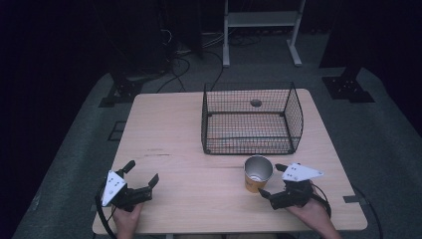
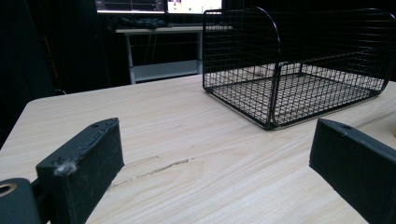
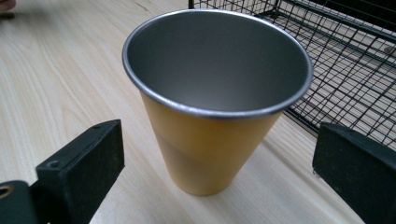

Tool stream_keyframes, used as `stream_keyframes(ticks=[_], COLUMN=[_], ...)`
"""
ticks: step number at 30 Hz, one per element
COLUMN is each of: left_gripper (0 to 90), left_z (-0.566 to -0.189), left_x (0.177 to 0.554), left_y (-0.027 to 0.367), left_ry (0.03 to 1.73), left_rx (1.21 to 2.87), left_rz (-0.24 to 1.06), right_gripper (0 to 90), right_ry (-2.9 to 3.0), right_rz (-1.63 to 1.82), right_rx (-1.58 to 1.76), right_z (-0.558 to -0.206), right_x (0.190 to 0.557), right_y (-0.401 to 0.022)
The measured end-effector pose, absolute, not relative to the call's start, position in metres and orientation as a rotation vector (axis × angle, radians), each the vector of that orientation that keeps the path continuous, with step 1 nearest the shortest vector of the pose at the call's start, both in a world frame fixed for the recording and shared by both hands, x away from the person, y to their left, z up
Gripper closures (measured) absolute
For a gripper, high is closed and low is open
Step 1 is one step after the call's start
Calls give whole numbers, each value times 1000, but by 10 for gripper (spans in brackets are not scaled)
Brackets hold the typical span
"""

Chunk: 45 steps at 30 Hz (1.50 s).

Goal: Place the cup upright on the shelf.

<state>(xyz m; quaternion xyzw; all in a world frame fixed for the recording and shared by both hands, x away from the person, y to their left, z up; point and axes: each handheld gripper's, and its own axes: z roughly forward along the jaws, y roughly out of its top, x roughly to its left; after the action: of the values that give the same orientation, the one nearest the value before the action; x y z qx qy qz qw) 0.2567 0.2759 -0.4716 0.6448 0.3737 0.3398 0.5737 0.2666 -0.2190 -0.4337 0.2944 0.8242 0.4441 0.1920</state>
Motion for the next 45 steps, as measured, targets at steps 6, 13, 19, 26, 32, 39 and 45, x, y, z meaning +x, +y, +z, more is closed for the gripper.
stream_keyframes(ticks=[6, 13, 19, 26, 32, 39, 45], left_gripper=[22, 22, 22, 22, 22, 22, 22], left_z=[-472, -472, -472, -471, -471, -471, -471], left_x=[257, 257, 257, 257, 257, 257, 257], left_y=[276, 276, 276, 276, 276, 276, 276], left_ry=[875, 875, 875, 873, 874, 874, 874], left_rx=[1511, 1508, 1507, 1505, 1506, 1505, 1505], left_rz=[796, 796, 796, 795, 795, 796, 796], right_gripper=[16, 16, 16, 21, 104, 117, 119], right_ry=[2307, 2299, 2296, 2301, 2306, 2324, 2354], right_rz=[1216, 1192, 1206, 1211, 1249, 1268, 1263], right_rx=[823, 823, 822, 813, 813, 822, 814], right_z=[-433, -434, -434, -434, -433, -432, -430], right_x=[271, 278, 282, 287, 288, 288, 288], right_y=[-211, -202, -195, -189, -191, -192, -191])
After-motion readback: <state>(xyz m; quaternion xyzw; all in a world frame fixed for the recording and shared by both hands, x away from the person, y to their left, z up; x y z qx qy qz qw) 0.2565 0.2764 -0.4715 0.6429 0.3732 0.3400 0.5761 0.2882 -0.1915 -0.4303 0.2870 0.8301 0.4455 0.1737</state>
